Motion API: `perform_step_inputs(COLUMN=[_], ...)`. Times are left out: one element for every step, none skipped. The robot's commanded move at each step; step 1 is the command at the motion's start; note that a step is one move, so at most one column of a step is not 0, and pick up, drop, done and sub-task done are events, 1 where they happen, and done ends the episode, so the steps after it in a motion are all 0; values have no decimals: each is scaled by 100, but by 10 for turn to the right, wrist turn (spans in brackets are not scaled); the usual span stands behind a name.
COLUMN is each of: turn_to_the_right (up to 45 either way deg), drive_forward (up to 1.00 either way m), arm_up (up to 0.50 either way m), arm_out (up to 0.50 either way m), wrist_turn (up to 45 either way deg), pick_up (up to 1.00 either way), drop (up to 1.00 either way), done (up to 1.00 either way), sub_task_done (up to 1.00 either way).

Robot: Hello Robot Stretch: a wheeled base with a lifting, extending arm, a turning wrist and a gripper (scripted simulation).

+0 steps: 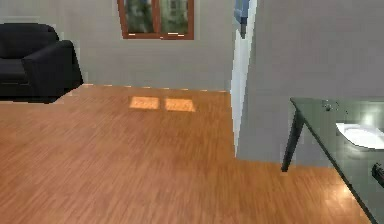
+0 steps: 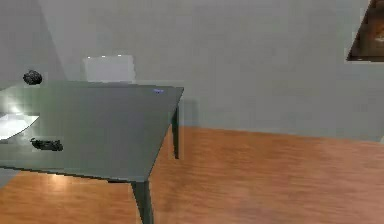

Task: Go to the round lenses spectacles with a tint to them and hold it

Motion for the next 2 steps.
perform_step_inputs(turn_to_the_right=[0,-300], drive_forward=[65,0], arm_up=[0,0], arm_out=[0,0], wrist_turn=[0,0], pick_up=[0,0], drop=[0,0], done=[0,0], sub_task_done=[0,0])
